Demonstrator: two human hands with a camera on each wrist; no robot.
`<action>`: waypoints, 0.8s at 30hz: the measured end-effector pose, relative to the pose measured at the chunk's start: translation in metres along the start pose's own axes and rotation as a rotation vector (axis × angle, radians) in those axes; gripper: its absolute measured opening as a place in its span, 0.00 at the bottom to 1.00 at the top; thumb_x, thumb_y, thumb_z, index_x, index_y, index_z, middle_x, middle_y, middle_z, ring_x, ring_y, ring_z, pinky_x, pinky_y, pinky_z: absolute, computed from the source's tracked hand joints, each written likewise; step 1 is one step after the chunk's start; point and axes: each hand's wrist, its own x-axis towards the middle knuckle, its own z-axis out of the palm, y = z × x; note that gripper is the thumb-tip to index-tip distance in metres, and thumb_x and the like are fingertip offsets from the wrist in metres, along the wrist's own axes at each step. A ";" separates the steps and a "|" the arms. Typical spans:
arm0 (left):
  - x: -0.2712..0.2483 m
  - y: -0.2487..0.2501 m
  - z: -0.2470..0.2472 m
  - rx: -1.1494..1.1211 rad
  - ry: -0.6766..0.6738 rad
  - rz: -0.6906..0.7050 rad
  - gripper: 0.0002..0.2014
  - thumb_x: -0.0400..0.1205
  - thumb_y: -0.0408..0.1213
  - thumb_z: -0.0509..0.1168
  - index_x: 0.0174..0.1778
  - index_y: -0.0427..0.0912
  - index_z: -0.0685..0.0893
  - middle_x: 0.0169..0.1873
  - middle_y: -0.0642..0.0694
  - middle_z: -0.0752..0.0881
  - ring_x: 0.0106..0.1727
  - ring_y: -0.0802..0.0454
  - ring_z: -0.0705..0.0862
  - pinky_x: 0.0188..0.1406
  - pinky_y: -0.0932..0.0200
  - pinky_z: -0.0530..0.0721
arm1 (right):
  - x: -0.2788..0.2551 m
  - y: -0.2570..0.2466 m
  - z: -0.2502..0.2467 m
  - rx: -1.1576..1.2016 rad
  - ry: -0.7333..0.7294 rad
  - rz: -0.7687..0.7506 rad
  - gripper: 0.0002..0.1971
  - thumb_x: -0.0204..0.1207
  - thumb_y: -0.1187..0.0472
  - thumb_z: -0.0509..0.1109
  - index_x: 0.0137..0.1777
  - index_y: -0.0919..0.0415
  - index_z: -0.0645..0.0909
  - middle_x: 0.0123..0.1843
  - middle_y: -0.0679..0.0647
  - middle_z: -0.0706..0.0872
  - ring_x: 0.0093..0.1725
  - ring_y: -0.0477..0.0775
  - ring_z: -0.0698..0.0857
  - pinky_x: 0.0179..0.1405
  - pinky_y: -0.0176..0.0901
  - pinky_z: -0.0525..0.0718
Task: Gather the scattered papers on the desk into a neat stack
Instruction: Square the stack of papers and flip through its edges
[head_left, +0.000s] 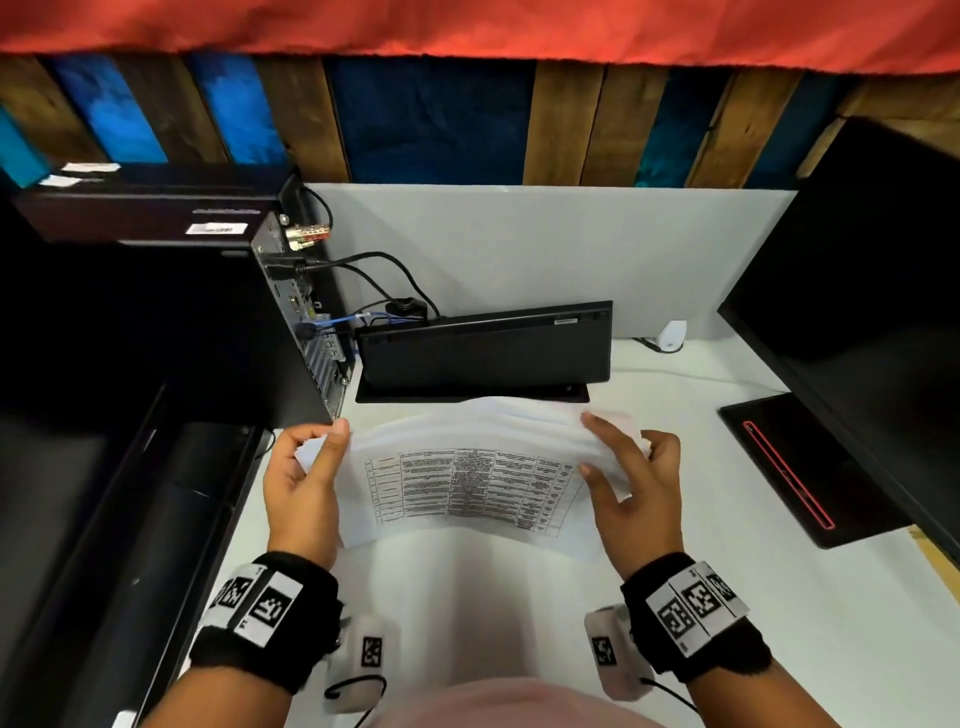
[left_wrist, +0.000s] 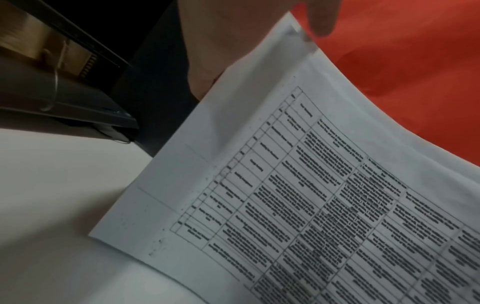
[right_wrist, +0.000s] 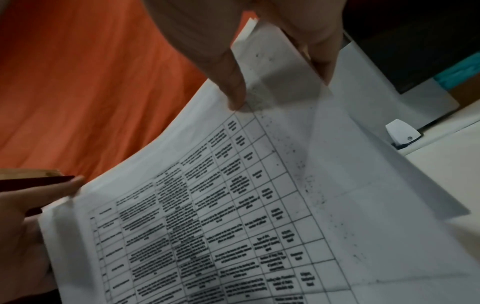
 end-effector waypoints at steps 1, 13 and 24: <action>0.001 -0.001 -0.001 -0.004 0.037 0.001 0.08 0.80 0.38 0.69 0.37 0.52 0.79 0.41 0.49 0.84 0.40 0.52 0.82 0.36 0.60 0.82 | -0.001 0.002 0.000 -0.009 0.020 -0.001 0.31 0.72 0.65 0.76 0.64 0.30 0.73 0.55 0.47 0.65 0.54 0.26 0.71 0.58 0.19 0.75; 0.001 -0.006 -0.007 0.075 0.035 -0.039 0.06 0.78 0.44 0.70 0.38 0.49 0.80 0.42 0.52 0.82 0.46 0.50 0.80 0.51 0.52 0.75 | -0.008 0.002 -0.004 0.029 -0.071 0.050 0.43 0.65 0.62 0.82 0.77 0.41 0.65 0.60 0.47 0.73 0.58 0.18 0.68 0.55 0.07 0.63; 0.002 -0.008 0.002 0.053 -0.023 -0.049 0.12 0.74 0.40 0.75 0.50 0.50 0.80 0.51 0.44 0.86 0.51 0.46 0.85 0.51 0.63 0.83 | 0.004 -0.005 -0.003 0.068 -0.041 0.157 0.44 0.63 0.67 0.82 0.76 0.40 0.66 0.58 0.37 0.73 0.57 0.13 0.69 0.51 0.05 0.64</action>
